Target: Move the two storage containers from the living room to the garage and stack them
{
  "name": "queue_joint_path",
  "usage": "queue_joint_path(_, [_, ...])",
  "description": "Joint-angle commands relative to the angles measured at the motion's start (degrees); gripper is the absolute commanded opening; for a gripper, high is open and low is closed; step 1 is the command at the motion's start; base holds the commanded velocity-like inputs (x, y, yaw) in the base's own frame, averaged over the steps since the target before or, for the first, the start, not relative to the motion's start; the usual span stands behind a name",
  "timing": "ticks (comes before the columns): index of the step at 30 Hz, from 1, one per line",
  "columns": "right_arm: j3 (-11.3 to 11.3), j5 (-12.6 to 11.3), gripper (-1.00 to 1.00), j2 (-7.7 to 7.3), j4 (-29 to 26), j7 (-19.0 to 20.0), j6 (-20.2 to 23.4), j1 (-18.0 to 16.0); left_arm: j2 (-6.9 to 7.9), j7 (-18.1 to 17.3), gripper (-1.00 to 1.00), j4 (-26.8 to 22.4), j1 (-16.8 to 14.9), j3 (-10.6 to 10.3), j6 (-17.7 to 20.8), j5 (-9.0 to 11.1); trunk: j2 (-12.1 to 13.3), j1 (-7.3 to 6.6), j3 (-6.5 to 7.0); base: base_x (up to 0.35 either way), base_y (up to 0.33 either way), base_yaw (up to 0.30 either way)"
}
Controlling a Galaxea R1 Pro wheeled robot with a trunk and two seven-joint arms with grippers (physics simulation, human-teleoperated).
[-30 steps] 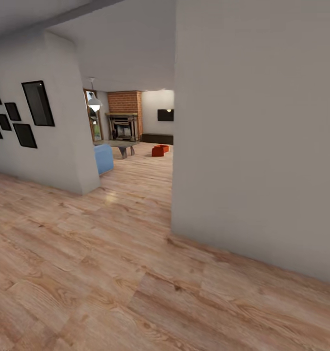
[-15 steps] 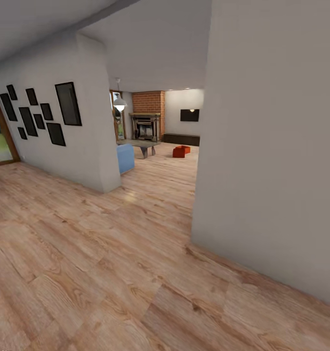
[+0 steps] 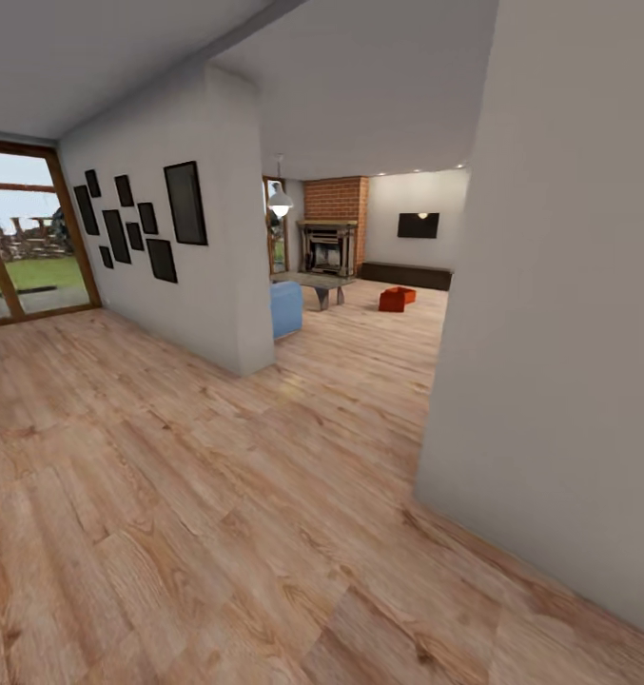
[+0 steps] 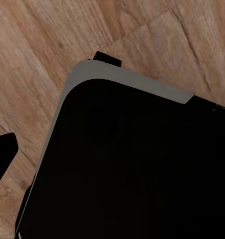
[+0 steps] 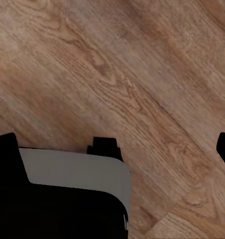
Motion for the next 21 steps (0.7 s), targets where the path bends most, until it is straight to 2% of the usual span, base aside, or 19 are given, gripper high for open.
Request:
queue_joint_path(1, [0.27, 0.31, 1.00, 0.00, 0.15, -0.25, -0.25, -0.07, -0.01, 0.01, 1.00, -0.04, -0.01, 0.14, -0.08, 0.08, -0.02, 0.03, -0.05, 0.322, 0.000, 0.279])
queue_joint_path(21, [0.27, 0.31, 1.00, 0.05, 0.15, -0.25, -0.25, -0.07, -0.01, 0.01, 1.00, -0.04, -0.01, 0.14, -0.12, 0.12, -0.02, 0.03, -0.05, 0.322, 0.000, 0.279])
